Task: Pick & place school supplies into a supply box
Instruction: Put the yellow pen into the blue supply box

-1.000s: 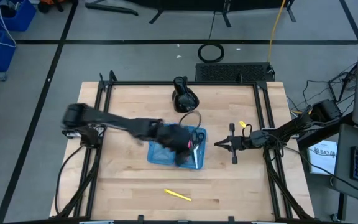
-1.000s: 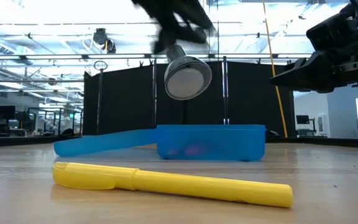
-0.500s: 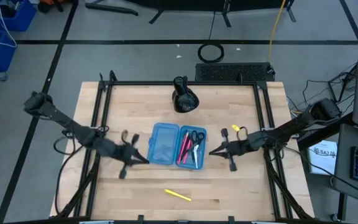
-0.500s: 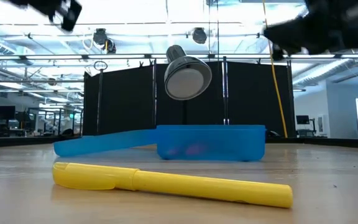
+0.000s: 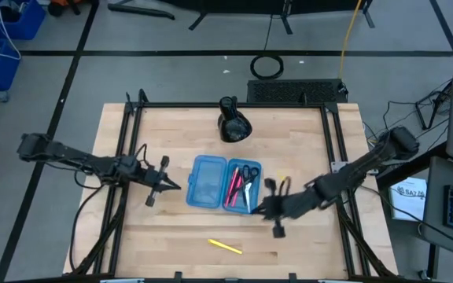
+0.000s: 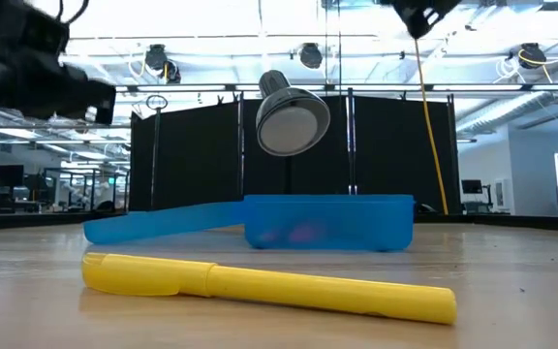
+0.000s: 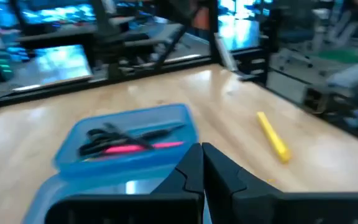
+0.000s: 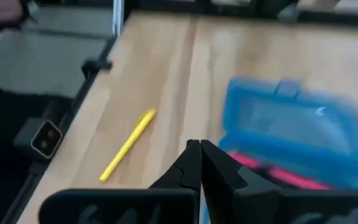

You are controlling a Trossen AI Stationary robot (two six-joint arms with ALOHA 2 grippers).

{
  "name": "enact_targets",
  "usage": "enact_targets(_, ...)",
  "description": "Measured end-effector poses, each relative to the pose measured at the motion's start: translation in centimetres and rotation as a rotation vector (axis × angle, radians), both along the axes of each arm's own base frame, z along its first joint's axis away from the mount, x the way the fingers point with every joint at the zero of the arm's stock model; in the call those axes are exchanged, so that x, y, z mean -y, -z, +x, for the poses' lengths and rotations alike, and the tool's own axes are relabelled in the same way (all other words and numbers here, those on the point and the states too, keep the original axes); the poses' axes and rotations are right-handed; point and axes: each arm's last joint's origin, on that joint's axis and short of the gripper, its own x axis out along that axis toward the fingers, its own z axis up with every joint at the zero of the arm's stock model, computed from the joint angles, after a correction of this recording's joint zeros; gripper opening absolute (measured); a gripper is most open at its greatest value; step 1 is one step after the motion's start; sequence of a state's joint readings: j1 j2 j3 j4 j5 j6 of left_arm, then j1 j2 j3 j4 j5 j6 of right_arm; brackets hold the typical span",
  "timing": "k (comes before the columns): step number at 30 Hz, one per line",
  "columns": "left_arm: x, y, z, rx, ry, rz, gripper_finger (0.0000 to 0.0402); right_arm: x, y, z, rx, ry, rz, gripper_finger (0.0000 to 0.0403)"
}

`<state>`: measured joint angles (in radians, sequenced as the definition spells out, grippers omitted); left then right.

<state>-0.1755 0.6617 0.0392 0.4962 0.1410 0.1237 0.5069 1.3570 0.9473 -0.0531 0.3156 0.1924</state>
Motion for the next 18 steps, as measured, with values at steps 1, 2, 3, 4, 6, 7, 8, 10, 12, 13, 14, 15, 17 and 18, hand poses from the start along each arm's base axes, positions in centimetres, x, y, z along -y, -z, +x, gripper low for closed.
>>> enact_targets(1,-0.3,0.5,-0.2,0.008,-0.017,-0.001,0.0003,-0.7,0.3,0.6,-0.04,0.009,0.007,0.0)
enact_targets(2,-0.5,0.6,-0.2,0.004,-0.034,-0.004,0.0004,-1.4,0.6,1.3,-0.075,0.012,0.011,0.0)
enact_targets(3,-0.6,0.5,-0.1,0.008,-0.046,-0.004,0.0007,-2.0,1.0,1.9,-0.114,0.019,0.012,0.0)
enact_targets(4,-0.8,0.5,0.0,0.007,-0.06,-0.007,0.0011,-2.5,1.4,2.5,-0.159,0.032,0.016,0.0)
enact_targets(6,-1.0,0.4,0.1,0.005,-0.09,-0.012,0.0018,-3.7,1.8,4.1,-0.226,0.04,0.065,0.0)
enact_targets(7,-1.1,0.3,0.1,0.006,-0.108,-0.014,0.0019,-4.3,2.1,4.9,-0.258,0.041,0.086,0.0)
enact_targets(8,-1.2,0.3,0.2,0.01,-0.129,-0.014,0.0019,-4.8,2.6,5.7,-0.296,0.041,0.094,0.0)
enact_targets(10,-1.3,0.3,0.2,0.008,-0.168,-0.023,0.0017,-5.8,3.5,7.3,-0.337,0.032,0.118,0.0006)
enact_targets(12,-1.4,0.3,0.2,-0.002,-0.203,-0.044,0.0011,-6.8,4.5,8.6,-0.382,0.018,0.156,0.0021)
enact_targets(13,-1.5,0.4,0.2,-0.01,-0.218,-0.052,0.0008,-7.2,4.8,9.2,-0.401,0.02,0.177,0.0033)
enact_targets(14,-1.5,0.4,0.2,-0.019,-0.228,-0.065,0.0005,-7.5,5.0,9.8,-0.415,0.032,0.202,0.0047)
enact_targets(15,-1.5,0.5,0.2,-0.023,-0.234,-0.076,0.0004,-7.7,5.2,10.2,-0.431,0.046,0.227,0.0063)
enact_targets(17,-1.5,0.5,0.2,-0.025,-0.236,-0.086,0.0004,-8.0,6.0,11.0,-0.476,0.076,0.267,0.0095)
enact_targets(18,-1.5,0.5,0.2,-0.025,-0.235,-0.09,0.0007,-8.2,6.4,11.4,-0.488,0.085,0.288,0.011)
